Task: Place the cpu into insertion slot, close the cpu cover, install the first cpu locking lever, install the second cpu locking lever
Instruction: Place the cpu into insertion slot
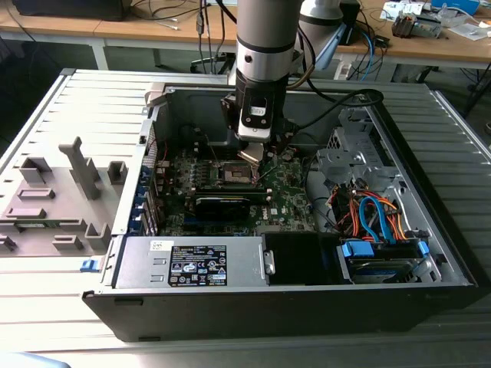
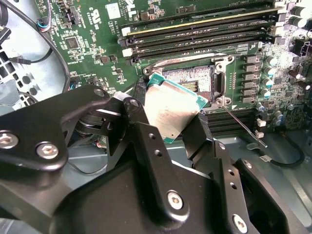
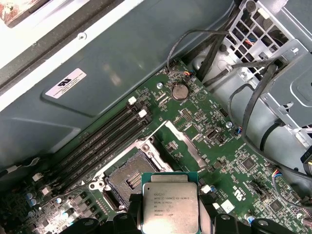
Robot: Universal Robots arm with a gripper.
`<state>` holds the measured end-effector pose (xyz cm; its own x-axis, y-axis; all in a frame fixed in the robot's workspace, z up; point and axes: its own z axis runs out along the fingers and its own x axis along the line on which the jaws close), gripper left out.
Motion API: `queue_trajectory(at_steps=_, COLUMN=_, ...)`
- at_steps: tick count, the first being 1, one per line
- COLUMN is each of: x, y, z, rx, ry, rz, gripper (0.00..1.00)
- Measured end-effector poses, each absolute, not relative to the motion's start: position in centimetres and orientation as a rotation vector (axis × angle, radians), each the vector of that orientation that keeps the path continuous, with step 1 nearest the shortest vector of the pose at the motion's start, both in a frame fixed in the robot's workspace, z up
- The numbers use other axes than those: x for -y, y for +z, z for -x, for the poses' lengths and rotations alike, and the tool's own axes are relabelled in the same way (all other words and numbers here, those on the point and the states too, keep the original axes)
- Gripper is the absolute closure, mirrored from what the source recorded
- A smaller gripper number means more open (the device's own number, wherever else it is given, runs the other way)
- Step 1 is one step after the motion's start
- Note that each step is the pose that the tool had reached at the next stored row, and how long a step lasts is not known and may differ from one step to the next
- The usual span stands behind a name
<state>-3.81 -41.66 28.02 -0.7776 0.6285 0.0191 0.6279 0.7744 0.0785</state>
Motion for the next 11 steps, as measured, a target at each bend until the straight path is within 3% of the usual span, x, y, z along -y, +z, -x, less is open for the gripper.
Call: queue_trajectory(at_steps=11, x=41.66, y=28.00, z=3.81, rx=-2.942, ry=0.126, rz=-1.069, gripper=0.45)
